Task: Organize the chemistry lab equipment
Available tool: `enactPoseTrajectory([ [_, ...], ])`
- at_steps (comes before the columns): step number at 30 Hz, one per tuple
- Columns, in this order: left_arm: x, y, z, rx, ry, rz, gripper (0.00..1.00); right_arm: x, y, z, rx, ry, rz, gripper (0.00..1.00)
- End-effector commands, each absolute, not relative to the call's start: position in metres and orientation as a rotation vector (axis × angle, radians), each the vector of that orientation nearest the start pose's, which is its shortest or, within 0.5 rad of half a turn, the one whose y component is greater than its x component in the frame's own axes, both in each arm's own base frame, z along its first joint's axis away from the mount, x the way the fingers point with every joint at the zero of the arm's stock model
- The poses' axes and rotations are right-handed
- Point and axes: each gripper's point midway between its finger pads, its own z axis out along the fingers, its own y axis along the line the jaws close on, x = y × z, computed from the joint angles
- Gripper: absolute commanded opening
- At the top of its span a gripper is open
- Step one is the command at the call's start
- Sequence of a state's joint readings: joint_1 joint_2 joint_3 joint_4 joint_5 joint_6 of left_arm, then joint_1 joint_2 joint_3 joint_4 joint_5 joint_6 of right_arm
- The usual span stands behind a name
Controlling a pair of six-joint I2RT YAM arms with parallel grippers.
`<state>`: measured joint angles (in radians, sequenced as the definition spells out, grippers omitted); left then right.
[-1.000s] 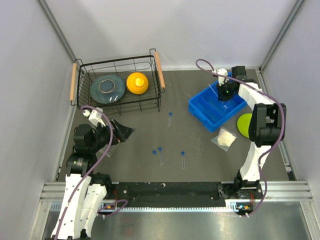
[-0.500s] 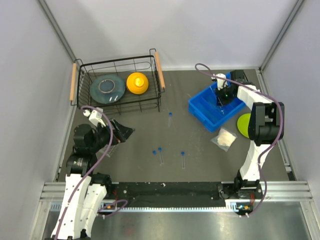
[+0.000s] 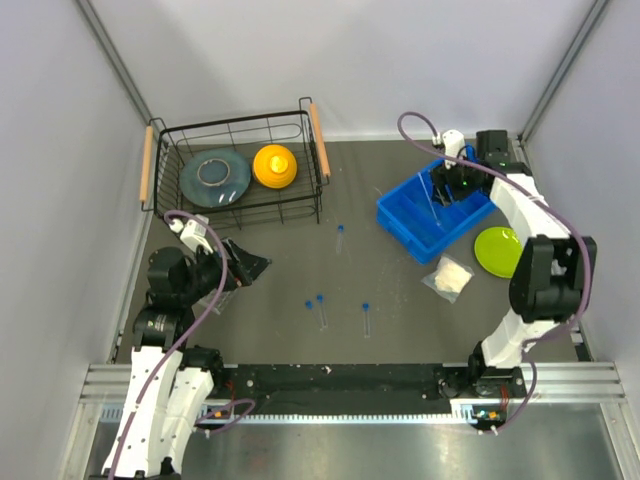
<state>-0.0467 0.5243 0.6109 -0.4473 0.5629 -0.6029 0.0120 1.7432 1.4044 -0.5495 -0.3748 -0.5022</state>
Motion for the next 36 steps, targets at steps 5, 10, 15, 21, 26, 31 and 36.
enactPoseTrajectory([
  [5, 0.207, -0.13, 0.241, -0.05, 1.915, -0.999, 0.93, 0.363, 0.091, 0.225, -0.883, 2.034, 0.478, 0.7],
  [10, 0.206, -0.131, 0.241, -0.039, 1.911, -1.004, 0.95, 0.315, 0.1, 0.222, -0.88, 2.045, 0.577, 0.78],
  [15, 0.208, -0.128, 0.249, -0.061, 1.867, -0.985, 0.98, 0.286, 0.076, 0.191, -0.81, 2.149, 0.528, 0.81],
  [21, 0.21, -0.13, 0.248, -0.092, 1.847, -1.029, 0.99, 0.256, 0.04, 0.13, -0.841, 2.325, 0.415, 0.81],
  [26, 0.212, -0.133, 0.245, -0.112, 1.839, -1.063, 0.99, 0.248, 0.027, 0.08, -0.914, 2.434, 0.381, 0.81],
  [31, 0.208, -0.134, 0.244, -0.108, 1.845, -1.073, 0.99, 0.26, 0.02, 0.057, -0.917, 2.465, 0.312, 0.78],
  [36, 0.205, -0.134, 0.239, -0.111, 1.852, -1.075, 0.99, 0.261, 0.024, 0.031, -0.979, 2.5, 0.286, 0.61],
])
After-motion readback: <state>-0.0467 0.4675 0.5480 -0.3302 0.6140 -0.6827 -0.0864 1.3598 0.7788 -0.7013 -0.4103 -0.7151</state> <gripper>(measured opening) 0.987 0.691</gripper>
